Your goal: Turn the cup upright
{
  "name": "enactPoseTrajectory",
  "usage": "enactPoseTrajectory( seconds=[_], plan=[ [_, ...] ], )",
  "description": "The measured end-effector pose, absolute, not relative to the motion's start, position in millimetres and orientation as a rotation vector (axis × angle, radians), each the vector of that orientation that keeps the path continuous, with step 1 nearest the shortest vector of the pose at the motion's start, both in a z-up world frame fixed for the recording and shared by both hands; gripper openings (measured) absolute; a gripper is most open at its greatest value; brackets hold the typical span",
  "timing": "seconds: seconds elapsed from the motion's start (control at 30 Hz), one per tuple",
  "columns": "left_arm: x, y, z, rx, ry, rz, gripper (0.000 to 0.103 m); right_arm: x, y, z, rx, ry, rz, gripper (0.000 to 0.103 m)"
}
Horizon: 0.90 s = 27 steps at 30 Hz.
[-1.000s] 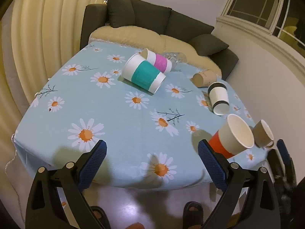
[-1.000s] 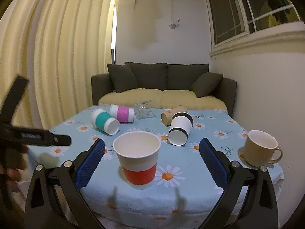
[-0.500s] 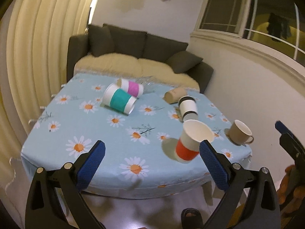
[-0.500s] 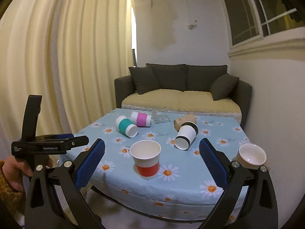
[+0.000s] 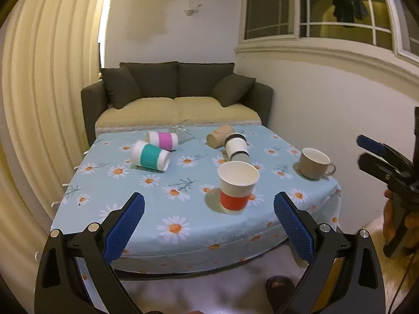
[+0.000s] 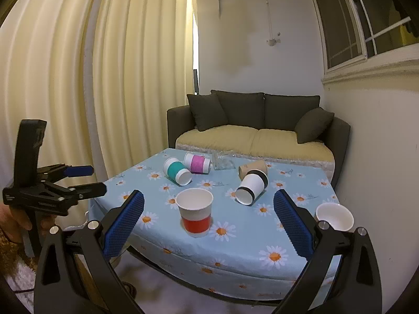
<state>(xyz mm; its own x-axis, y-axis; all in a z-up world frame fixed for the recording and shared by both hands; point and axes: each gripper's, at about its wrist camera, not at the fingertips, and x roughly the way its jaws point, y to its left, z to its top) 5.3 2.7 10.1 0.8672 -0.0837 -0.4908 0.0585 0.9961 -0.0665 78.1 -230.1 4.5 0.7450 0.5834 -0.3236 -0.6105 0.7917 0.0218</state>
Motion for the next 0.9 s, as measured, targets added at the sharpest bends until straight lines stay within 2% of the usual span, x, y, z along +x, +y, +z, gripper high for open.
enactPoseTrajectory(
  seconds=[0.23,0.9],
  plan=[
    [6,-13,0,0.011,0.544,-0.105,0.096,81,-230,-18,-0.094,0.354,0.634,0.098],
    [8,-20,-18,0.021,0.567,-0.139,0.096,88,-217,-30,-0.106,0.395,0.631,0.098]
  ],
)
